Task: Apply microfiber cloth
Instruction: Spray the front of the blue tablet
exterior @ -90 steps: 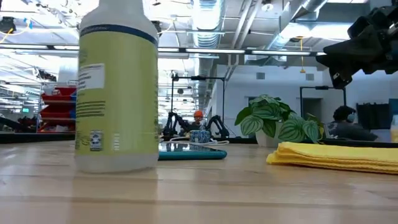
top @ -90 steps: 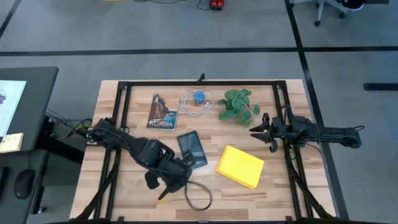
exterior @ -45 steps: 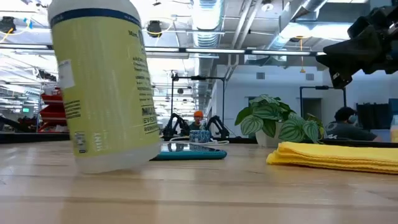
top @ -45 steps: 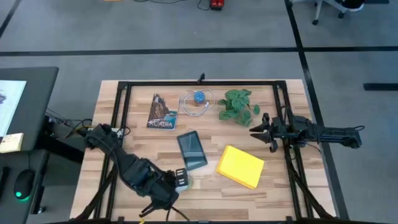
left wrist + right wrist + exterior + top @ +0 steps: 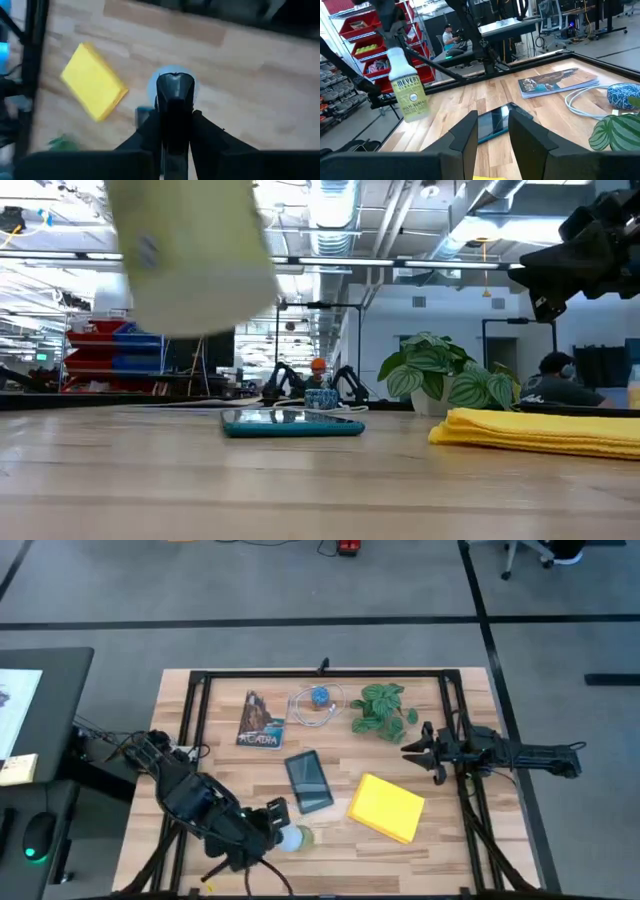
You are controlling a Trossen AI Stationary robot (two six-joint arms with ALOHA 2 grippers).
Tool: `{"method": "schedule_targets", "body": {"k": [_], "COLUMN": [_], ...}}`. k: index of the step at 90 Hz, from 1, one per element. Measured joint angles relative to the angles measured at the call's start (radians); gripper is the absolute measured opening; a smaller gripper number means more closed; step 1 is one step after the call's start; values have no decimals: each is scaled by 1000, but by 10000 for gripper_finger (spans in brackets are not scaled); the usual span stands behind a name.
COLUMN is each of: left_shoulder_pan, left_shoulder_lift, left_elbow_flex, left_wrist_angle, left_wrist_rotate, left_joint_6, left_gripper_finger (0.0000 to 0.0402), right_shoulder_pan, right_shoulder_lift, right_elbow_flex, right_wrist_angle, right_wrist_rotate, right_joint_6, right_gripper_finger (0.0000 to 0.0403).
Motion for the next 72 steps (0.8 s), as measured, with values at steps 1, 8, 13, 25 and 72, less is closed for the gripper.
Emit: {"method": "schedule_targets", "body": {"k": [1,8,13,25,72], "left_shoulder_pan": [0,-1,-9,-18,-18], "left_shoulder_lift": [0,4,3,0,-1], "left_elbow_flex": [0,-2,-4,-35,-195], "left_wrist_angle": [0,-1,0,4,-1], "left_wrist_rotate": [10,59,62,46,-95], "left_joint_6": [-9,-53,-52,-34,-30], "left_gripper_finger": [48,48,48,48,59], "right_shoulder_pan": [0,0,0,0,0], "right_shoulder_lift": [0,0,0,0,0], "right_elbow_flex": [0,0,0,0,0], "right_wrist_angle": [0,0,0,0,0], "right_wrist_rotate": [0,0,0,0,0], "right_joint_6": [0,0,0,0,0], "right_gripper_finger": [98,98,98,98,98]}}
